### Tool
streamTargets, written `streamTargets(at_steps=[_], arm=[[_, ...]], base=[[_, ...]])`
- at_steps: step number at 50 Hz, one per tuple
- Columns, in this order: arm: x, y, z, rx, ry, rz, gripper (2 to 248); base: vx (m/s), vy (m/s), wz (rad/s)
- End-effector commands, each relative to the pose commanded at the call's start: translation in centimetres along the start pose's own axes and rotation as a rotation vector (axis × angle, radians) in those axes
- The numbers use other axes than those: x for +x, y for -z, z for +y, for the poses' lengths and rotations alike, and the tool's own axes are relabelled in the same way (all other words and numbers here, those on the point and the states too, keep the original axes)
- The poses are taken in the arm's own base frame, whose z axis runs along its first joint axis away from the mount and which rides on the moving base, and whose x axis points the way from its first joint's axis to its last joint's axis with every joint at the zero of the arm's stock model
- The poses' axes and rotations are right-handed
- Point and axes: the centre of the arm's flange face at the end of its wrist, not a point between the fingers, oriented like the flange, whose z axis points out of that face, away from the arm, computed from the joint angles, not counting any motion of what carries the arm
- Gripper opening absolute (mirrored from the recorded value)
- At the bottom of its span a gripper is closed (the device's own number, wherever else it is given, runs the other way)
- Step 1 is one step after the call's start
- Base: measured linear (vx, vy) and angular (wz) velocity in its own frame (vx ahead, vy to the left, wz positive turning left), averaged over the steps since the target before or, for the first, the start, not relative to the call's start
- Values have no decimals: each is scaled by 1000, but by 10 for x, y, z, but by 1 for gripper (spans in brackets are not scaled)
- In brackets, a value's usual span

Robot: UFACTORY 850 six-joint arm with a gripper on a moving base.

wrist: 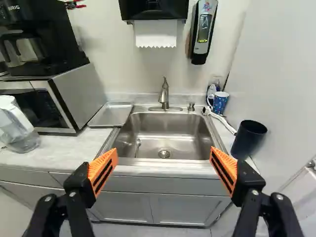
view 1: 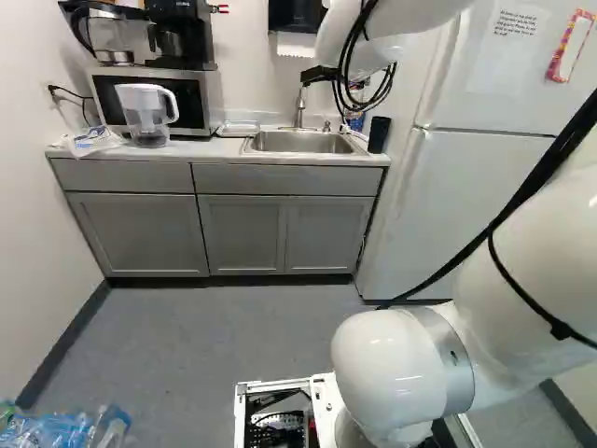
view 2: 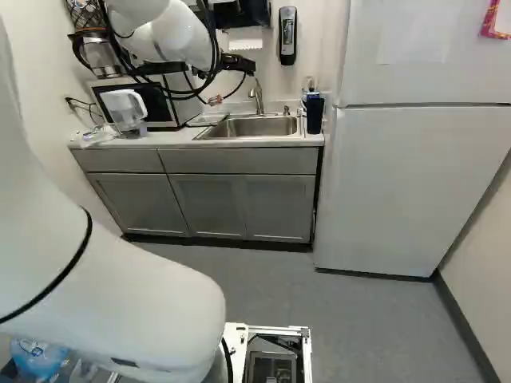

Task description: Rinse the cup and place it in the tray

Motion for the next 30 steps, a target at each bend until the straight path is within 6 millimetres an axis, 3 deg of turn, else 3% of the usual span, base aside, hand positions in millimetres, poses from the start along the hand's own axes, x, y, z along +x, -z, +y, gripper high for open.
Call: streamTargets(at_steps=[30], arm=[[0, 0, 0, 0, 0, 0, 247]], base=[[100, 31, -15]])
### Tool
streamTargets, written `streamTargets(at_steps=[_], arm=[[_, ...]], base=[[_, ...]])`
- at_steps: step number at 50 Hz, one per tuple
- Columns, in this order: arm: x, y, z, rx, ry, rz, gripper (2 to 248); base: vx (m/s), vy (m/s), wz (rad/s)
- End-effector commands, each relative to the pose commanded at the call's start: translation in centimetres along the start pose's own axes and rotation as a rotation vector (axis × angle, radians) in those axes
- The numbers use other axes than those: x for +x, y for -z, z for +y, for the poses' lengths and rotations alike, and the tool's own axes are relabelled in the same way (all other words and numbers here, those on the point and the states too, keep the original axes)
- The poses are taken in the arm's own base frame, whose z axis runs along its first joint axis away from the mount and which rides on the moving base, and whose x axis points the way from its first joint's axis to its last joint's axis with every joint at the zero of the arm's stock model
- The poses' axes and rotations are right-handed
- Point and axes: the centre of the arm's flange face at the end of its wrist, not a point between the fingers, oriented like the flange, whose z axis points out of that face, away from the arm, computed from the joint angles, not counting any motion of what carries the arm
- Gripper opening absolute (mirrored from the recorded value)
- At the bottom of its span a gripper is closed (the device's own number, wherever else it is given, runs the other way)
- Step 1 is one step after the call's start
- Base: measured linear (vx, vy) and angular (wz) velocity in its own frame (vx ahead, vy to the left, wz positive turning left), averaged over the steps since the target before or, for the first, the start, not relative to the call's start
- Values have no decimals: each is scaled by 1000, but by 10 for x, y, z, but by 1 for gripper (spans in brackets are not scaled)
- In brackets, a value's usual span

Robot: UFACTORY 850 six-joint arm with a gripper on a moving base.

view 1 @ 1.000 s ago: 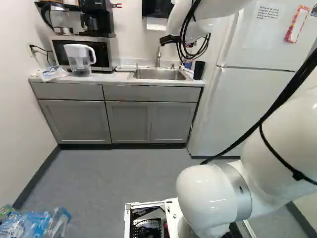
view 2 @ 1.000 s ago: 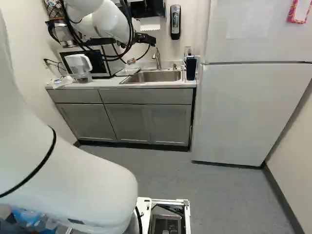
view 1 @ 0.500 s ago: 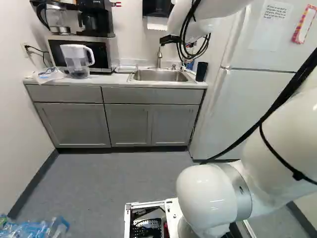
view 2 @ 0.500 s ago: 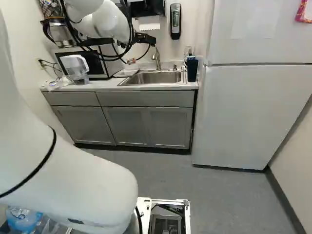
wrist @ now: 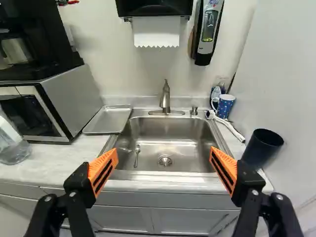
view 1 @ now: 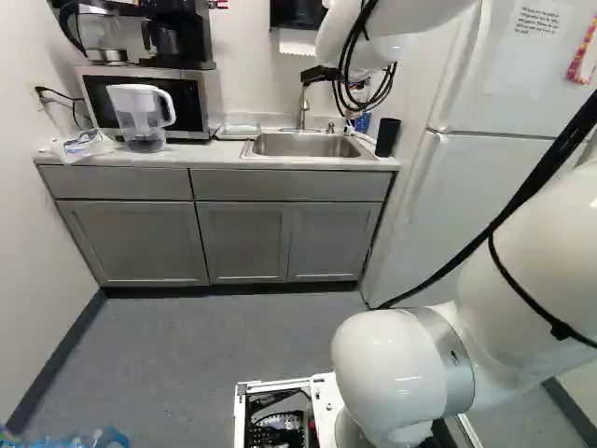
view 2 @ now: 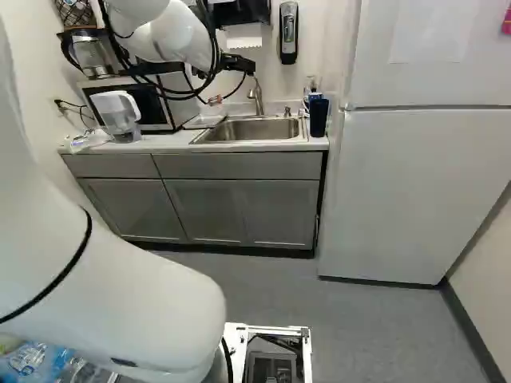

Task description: Rinse the cup and place it in the tray

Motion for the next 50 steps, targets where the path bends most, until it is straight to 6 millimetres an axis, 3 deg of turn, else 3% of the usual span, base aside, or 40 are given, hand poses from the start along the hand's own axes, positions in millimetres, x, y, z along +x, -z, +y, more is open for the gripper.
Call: streamTargets(at_steps=[30, 50], arm=[[0, 0, 0, 0, 0, 0, 247], [0, 0, 0, 0, 0, 0, 247]], base=[[97, 48, -17], [101, 22, -182]])
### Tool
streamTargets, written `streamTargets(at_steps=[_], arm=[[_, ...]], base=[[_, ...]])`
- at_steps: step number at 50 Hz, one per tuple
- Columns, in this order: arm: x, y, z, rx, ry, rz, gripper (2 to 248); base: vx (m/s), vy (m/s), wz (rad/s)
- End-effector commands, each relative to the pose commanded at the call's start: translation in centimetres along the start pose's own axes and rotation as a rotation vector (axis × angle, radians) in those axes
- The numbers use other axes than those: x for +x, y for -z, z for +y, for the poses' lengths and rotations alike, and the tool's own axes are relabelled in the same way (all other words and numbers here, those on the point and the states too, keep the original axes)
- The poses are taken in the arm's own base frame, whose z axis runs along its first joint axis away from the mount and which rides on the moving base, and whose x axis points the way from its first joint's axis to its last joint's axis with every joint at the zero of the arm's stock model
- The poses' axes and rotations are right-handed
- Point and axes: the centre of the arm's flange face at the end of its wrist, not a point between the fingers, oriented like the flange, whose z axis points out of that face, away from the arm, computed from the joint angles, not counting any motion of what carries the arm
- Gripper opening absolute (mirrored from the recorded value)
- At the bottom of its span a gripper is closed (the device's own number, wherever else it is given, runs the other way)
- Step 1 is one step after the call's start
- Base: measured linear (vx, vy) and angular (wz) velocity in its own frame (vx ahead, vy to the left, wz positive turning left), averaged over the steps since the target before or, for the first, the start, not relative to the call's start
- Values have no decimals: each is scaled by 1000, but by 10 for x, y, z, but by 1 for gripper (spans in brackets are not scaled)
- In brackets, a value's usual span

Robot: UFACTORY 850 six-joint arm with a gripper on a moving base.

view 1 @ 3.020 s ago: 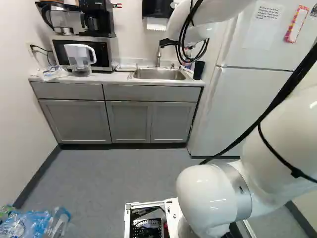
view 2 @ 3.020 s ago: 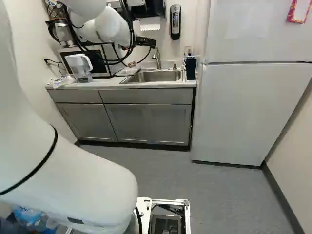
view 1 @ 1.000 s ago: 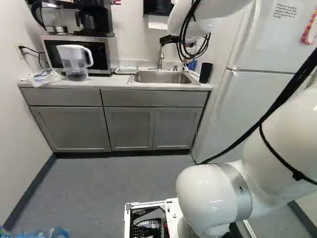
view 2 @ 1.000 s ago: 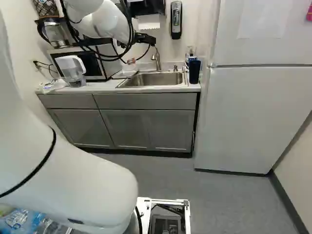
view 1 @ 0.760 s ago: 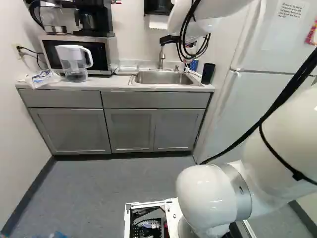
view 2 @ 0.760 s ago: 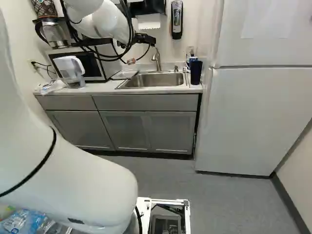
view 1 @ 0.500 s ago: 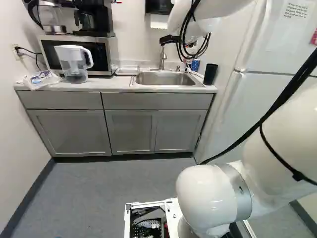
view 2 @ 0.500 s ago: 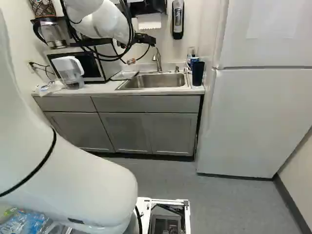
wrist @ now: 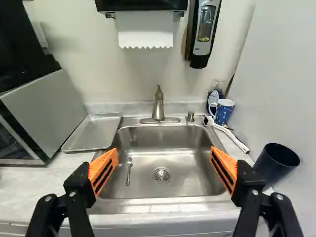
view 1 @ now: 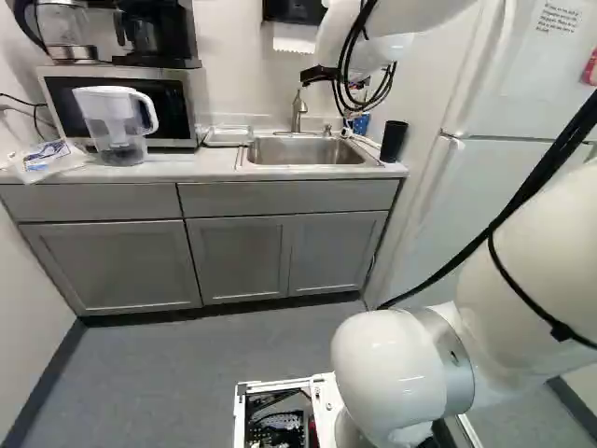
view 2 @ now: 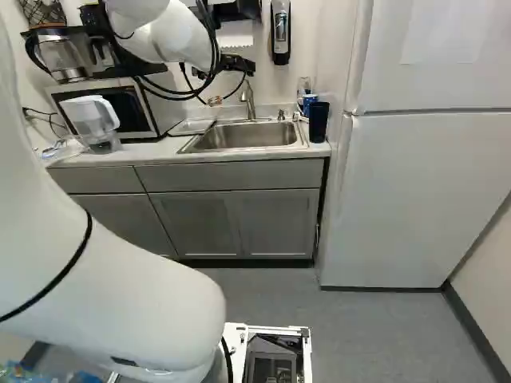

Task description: Rinse the cup and place it in the tray

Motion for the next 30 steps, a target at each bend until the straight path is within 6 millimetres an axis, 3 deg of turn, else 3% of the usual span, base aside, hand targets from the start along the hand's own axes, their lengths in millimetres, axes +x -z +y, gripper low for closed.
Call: streamTargets(at_steps=[30], arm=[[0, 0, 0, 0, 0, 0, 247]], base=[[106, 26, -171]])
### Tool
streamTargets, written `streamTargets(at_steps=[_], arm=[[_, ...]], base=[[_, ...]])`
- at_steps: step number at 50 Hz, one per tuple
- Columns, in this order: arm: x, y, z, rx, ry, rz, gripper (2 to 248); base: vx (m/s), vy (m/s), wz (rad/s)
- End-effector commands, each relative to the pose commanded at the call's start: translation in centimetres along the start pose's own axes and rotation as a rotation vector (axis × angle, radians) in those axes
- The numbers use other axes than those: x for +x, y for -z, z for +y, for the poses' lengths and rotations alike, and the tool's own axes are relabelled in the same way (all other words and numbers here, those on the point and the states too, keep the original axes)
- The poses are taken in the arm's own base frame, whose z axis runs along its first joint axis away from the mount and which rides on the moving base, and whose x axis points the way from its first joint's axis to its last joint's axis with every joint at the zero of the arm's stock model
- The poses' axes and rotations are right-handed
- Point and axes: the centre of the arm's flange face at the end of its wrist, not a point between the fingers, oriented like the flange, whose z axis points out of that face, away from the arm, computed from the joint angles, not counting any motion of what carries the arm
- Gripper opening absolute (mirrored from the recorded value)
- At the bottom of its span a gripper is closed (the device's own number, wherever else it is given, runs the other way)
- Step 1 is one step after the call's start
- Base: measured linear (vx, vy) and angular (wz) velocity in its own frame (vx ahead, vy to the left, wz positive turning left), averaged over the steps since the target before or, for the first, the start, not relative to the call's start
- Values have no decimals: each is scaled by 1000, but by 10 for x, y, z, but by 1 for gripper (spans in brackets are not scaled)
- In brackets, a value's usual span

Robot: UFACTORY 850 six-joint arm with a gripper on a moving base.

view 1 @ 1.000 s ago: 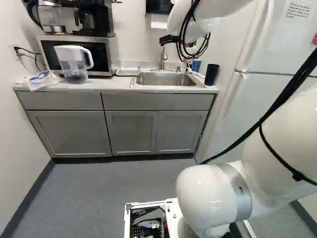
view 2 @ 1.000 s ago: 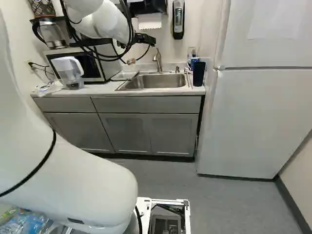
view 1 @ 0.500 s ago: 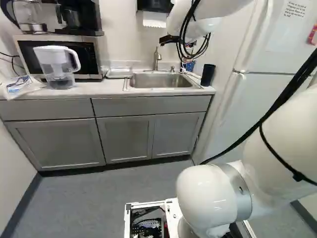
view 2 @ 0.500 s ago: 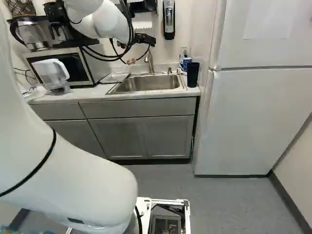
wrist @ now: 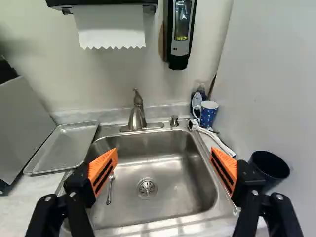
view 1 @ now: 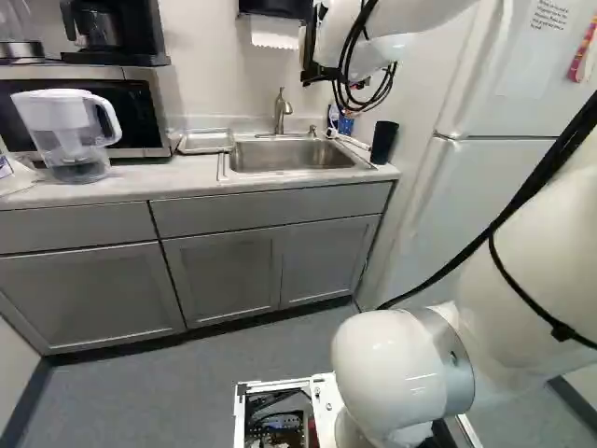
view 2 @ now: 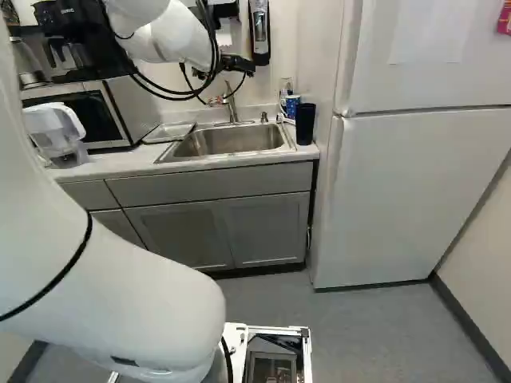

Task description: Rinse the cup and place it in the tray

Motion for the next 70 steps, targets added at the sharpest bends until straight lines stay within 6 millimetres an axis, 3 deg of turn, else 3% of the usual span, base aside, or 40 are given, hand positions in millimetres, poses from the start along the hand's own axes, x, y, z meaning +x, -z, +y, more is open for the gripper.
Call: streamTargets(at_steps=[70], arm=[[0, 0, 0, 0, 0, 0, 247]], base=[[79, 13, -5]])
